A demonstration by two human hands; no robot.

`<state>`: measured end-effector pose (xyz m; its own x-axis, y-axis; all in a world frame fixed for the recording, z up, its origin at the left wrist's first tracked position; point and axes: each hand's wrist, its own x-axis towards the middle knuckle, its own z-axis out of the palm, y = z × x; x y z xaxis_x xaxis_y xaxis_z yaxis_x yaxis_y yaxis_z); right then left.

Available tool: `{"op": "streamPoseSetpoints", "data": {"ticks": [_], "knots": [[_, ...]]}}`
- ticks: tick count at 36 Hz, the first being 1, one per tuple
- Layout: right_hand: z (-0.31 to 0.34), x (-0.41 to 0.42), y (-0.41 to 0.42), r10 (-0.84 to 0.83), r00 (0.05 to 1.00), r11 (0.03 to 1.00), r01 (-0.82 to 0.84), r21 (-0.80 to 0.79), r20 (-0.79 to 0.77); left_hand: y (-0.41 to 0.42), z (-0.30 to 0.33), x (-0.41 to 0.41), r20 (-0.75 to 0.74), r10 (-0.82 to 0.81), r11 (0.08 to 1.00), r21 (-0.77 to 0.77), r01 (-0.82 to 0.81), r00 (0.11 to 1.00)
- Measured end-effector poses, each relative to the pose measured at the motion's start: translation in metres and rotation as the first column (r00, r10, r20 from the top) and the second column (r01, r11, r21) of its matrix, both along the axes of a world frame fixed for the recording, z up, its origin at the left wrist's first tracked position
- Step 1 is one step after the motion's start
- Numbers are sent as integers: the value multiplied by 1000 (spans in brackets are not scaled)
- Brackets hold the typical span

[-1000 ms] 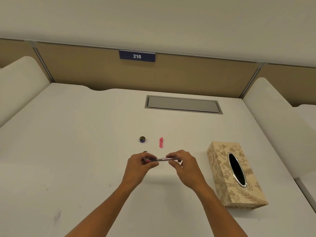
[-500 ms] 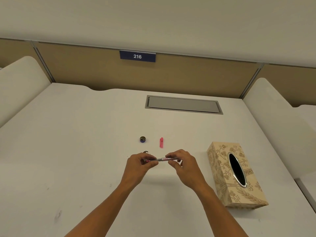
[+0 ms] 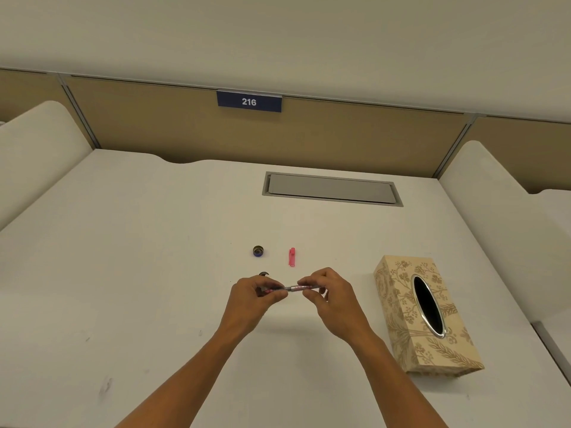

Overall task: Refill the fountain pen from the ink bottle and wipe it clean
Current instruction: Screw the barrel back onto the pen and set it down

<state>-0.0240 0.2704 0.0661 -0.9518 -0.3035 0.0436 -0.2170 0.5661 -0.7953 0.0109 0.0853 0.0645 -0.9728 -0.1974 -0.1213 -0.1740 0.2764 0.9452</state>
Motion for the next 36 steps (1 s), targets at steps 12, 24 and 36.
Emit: {"op": "streamPoseSetpoints", "data": {"ticks": [12, 24, 36], "knots": [[2, 5, 6, -55, 992, 996, 63, -67, 115, -4, 2, 0, 18, -35, 999, 17, 35, 999], [6, 5, 9, -24, 986, 997, 37, -74, 167, 3, -1, 4, 35, -20, 999, 46, 19, 999], [6, 4, 11, 13, 980, 995, 7, -97, 198, 4, 0, 6, 47, -3, 998, 69, 0, 999]]}}
